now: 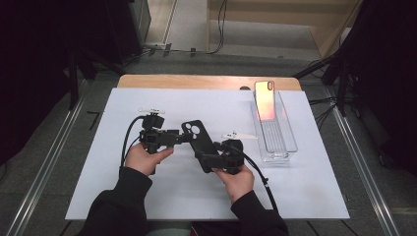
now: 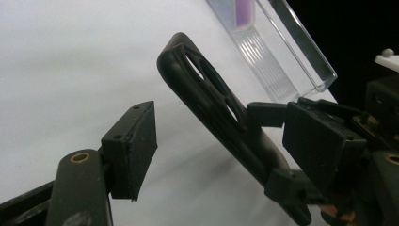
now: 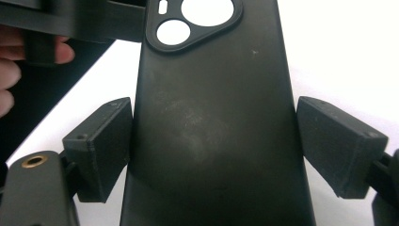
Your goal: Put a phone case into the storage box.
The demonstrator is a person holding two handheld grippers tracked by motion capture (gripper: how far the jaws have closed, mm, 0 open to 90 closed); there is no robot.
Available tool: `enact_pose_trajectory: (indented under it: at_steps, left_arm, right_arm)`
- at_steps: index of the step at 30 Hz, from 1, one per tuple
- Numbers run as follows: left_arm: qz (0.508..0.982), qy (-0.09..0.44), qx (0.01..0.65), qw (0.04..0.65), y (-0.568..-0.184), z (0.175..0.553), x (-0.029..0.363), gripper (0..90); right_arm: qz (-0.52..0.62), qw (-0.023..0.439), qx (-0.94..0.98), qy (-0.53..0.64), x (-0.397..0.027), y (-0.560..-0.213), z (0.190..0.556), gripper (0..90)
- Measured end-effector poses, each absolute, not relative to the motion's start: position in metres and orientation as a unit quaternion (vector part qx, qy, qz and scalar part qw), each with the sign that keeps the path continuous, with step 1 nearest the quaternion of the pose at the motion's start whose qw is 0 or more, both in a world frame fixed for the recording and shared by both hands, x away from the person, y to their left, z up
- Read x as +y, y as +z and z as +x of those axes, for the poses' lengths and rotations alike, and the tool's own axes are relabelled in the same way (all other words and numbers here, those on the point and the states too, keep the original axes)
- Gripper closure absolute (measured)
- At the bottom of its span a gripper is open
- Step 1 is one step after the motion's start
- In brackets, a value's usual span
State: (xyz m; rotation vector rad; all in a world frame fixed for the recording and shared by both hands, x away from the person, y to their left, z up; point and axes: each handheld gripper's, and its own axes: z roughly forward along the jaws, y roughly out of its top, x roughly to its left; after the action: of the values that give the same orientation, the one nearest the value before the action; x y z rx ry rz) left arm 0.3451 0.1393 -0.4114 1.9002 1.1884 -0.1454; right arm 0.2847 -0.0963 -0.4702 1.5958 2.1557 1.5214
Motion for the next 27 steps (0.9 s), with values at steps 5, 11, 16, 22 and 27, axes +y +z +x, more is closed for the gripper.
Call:
enact_pose_trajectory:
  at_steps: [5,11,16,22,27]
  left_arm:
    - [0.745,-0.062,0.502,0.435,-0.413,0.350,0.137,27.8]
    - [0.729,-0.062,0.525,0.435,-0.413,0.354,0.135,35.3]
    - [0.725,-0.068,0.534,0.429,-0.418,0.356,0.133,44.6]
    - [0.712,-0.097,0.532,0.449,-0.418,0.355,0.130,68.1]
    - [0.701,-0.118,0.533,0.459,-0.419,0.356,0.131,76.9]
  right_arm:
    - [0.521,0.029,0.689,0.504,-0.090,-0.472,0.281,12.9]
    - [0.525,0.017,0.674,0.519,-0.085,-0.477,0.278,12.9]
    - [0.520,0.017,0.665,0.536,-0.083,-0.477,0.275,12.9]
    - [0.506,0.020,0.656,0.559,-0.082,-0.478,0.273,12.9]
    - [0.500,0.027,0.659,0.561,-0.081,-0.480,0.273,12.6]
